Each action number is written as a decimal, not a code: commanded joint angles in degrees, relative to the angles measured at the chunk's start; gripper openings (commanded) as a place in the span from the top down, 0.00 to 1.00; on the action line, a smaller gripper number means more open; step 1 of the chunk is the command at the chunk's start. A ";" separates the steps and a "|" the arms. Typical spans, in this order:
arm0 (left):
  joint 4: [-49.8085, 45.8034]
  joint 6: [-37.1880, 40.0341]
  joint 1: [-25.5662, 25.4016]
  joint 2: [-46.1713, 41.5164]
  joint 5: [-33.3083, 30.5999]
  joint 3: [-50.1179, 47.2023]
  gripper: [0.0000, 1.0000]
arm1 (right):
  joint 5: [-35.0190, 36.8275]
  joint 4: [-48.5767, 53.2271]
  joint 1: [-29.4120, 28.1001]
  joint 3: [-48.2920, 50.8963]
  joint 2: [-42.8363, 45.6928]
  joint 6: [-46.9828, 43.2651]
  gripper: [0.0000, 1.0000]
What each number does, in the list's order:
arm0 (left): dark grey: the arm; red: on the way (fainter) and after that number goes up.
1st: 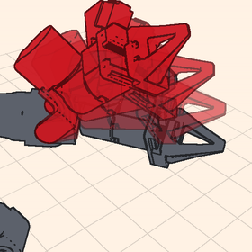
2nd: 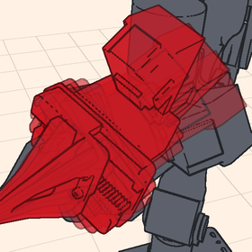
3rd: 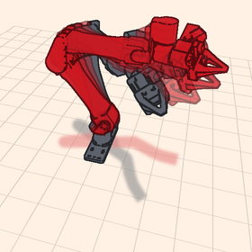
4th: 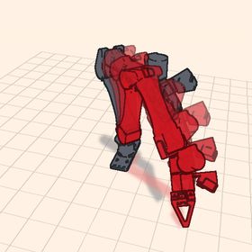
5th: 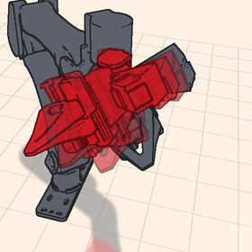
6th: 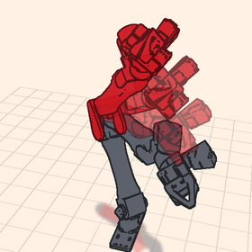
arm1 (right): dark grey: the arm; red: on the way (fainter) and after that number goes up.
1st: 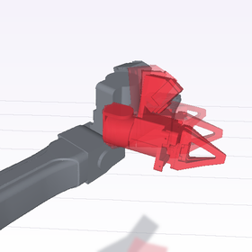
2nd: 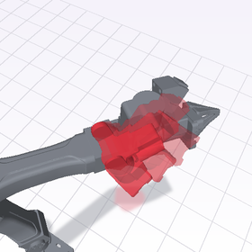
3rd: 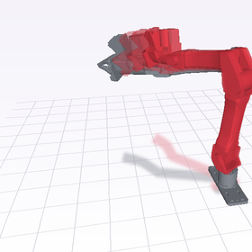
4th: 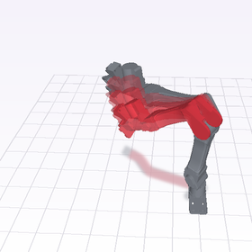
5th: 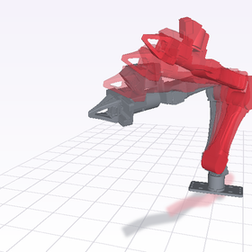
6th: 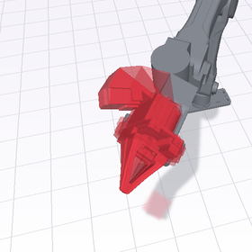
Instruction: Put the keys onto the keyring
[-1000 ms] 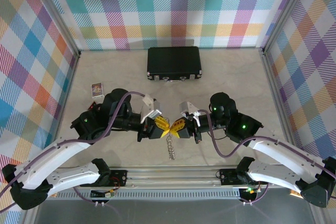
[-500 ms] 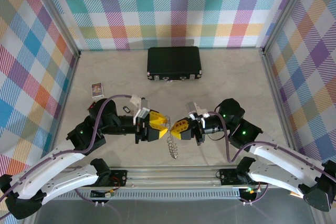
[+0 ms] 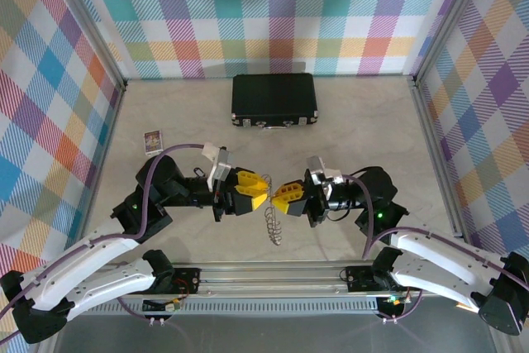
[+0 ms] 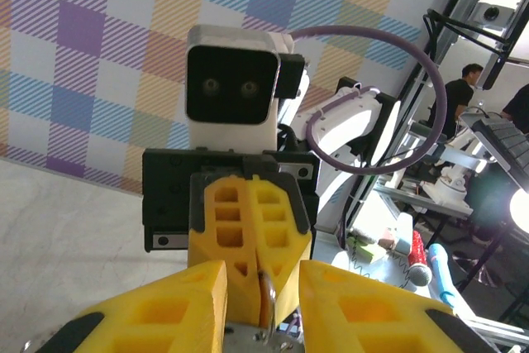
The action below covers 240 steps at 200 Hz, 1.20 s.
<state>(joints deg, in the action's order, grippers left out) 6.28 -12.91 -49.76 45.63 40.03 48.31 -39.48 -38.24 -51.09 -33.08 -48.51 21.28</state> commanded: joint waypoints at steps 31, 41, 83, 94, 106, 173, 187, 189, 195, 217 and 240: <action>1.69 0.25 -0.86 0.42 0.77 -0.72 0.72 | 2.48 -7.61 -0.35 0.47 0.62 2.32 1.00; 1.80 0.25 -0.78 0.67 0.92 -0.64 0.73 | 2.72 -7.73 -0.33 0.52 0.53 2.33 1.00; 3.38 -0.51 -0.85 1.23 1.54 -1.01 0.76 | 3.61 -7.89 -0.33 0.87 0.31 2.41 1.00; 3.56 -0.63 -0.78 1.28 1.43 -1.06 0.79 | 3.82 -7.99 -0.34 0.95 0.33 2.36 1.00; 3.64 -0.61 -0.80 1.35 1.36 -1.12 0.81 | 3.80 -8.04 -0.37 0.91 0.26 2.44 1.00; 2.53 0.28 -0.81 1.74 1.63 -0.33 1.00 | 4.37 -6.71 -0.33 0.99 0.05 1.86 1.00; -0.14 1.87 -0.78 1.82 1.33 0.54 1.00 | 4.59 -5.07 -0.35 0.92 0.15 1.19 1.00; -0.53 2.19 -0.78 1.83 1.25 0.72 1.00 | 4.64 -4.60 -0.33 0.78 0.19 0.97 1.00; -2.21 3.24 -0.78 1.92 0.83 1.24 1.00 | 4.83 -2.99 -0.37 0.61 0.36 0.26 1.00; -8.61 7.54 -0.79 2.26 -0.93 3.71 1.00 | 5.94 6.95 -0.33 -0.79 2.60 -4.26 0.81; -16.66 13.59 -0.78 3.07 -5.08 6.53 1.00 | 8.42 21.41 -0.33 -3.40 5.68 -11.27 0.63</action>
<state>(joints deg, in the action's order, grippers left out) -1.61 -6.92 -49.78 48.18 38.65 50.63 -33.89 -31.18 -51.09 -32.86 -45.87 18.02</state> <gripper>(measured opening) 0.050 0.327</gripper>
